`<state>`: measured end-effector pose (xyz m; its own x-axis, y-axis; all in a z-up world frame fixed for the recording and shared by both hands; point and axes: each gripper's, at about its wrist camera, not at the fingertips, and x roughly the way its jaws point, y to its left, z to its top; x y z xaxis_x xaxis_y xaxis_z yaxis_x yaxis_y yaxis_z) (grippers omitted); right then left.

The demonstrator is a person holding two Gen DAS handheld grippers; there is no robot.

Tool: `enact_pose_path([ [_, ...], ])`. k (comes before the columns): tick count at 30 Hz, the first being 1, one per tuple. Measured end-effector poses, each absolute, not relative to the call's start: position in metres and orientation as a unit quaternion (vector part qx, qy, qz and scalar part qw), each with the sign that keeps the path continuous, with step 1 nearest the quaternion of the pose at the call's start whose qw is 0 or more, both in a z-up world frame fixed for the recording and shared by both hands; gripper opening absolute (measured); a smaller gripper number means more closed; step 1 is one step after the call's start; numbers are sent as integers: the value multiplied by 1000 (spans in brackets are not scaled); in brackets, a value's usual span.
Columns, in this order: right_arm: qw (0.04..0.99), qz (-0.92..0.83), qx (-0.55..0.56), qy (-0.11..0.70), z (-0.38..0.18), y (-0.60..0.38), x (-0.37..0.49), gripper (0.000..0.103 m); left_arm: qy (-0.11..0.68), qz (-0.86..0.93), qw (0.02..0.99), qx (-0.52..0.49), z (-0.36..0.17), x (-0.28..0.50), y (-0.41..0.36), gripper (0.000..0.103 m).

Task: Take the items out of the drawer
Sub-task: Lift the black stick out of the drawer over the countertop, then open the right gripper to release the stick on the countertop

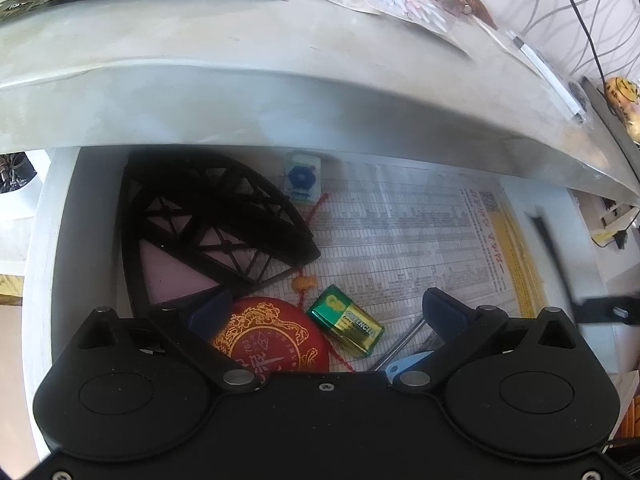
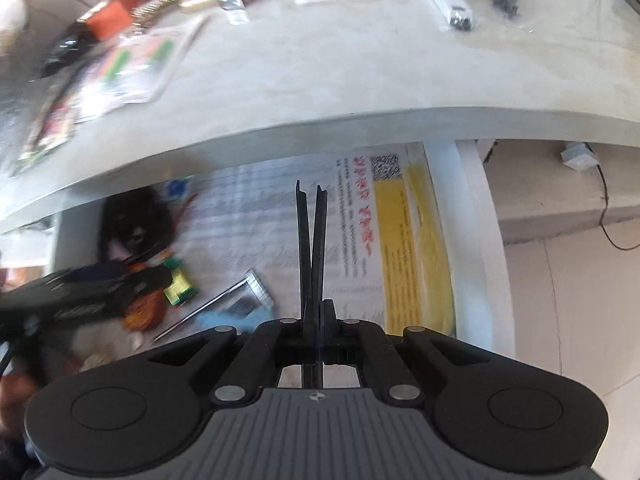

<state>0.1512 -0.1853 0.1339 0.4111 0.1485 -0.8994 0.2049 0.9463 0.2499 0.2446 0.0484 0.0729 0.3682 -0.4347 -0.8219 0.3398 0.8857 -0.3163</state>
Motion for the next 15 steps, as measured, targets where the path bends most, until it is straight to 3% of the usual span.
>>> enact_pose_path([
  [8, 871, -11, 145, 469, 210, -185, 133, 1, 508, -240, 826, -39, 74, 243, 44, 103],
  [15, 906, -80, 24, 414, 230, -235, 227, 1, 508, -227, 830, -40, 73, 243, 46, 103],
])
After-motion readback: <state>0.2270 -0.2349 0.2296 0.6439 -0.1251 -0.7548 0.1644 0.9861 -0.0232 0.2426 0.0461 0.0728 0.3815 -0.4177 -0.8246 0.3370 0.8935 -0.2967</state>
